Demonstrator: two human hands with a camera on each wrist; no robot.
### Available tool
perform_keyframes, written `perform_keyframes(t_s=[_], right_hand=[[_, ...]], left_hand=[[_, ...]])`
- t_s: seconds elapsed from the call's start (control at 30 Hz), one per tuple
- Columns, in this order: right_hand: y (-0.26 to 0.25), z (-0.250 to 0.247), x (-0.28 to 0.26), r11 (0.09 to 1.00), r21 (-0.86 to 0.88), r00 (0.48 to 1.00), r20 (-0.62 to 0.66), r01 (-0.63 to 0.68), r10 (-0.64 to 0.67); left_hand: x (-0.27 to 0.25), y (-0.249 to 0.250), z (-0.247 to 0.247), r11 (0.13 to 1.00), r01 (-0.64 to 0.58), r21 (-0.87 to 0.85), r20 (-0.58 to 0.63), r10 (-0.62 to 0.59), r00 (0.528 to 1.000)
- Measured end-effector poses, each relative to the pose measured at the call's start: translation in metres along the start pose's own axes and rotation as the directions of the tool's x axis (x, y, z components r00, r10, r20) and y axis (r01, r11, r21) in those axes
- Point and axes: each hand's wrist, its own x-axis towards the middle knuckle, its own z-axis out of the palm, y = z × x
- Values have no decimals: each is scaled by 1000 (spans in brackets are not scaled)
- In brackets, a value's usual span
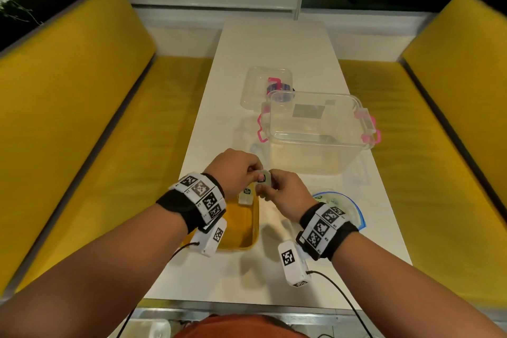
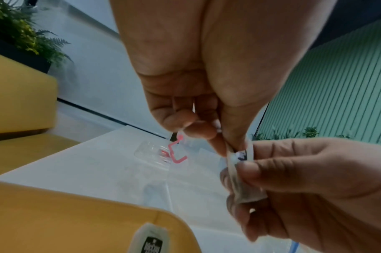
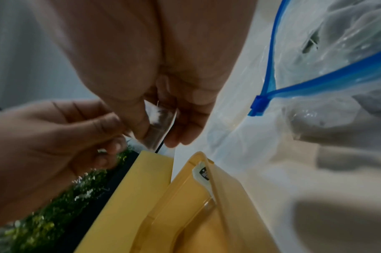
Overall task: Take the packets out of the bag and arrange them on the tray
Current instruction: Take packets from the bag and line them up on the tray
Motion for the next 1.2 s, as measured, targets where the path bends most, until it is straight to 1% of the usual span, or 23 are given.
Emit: perform_keyframes(t_s=[0.1, 0.33, 0.43, 0.5, 0.57, 0.63, 0.7, 0.8, 0.83, 0.9, 1.03, 1.2], right_hand=[[3, -1, 0, 996, -86, 1000, -7, 18, -18], [-3, -3, 6, 992, -109, 997, -34, 60, -64], [-4, -1, 8, 986, -141, 996, -7, 92, -94], [-4, 2, 8, 984, -144, 994, -3, 108, -110], [-2, 6, 8, 982, -164, 995, -15, 96, -100], [2, 11, 9, 973, -225, 996, -58, 53, -68], [7, 15, 10, 955, -297, 998, -65, -15, -4], [13, 20, 10, 923, -358, 987, 22, -139, 157], [14, 22, 10, 924, -339, 976, 57, -178, 209], [16, 24, 10, 930, -271, 953, 102, -248, 284], [15, 25, 11, 942, -171, 939, 141, -289, 314], [13, 25, 11, 943, -175, 939, 149, -283, 309]], left_hand=[[-3, 4, -7, 998, -21, 51, -8, 22, 1000], [-10, 0, -19, 1000, -15, 14, -67, 15, 998], [-13, -3, -21, 999, -19, 33, -28, 20, 999], [-14, -5, -22, 997, -20, 76, 7, 19, 1000], [-14, -8, -23, 992, -3, 128, 9, 2, 1000], [-13, -13, -22, 982, 27, 185, 0, -28, 1000], [-11, -19, -18, 968, 66, 242, 23, -74, 997], [-4, -25, -3, 941, 111, 319, 132, -160, 978], [-1, -26, 3, 932, 114, 344, 167, -180, 969], [5, -27, 16, 919, 120, 375, 199, -207, 958], [16, -29, 37, 920, 140, 366, 184, -218, 958], [23, -32, 48, 918, 165, 361, 143, -229, 963]])
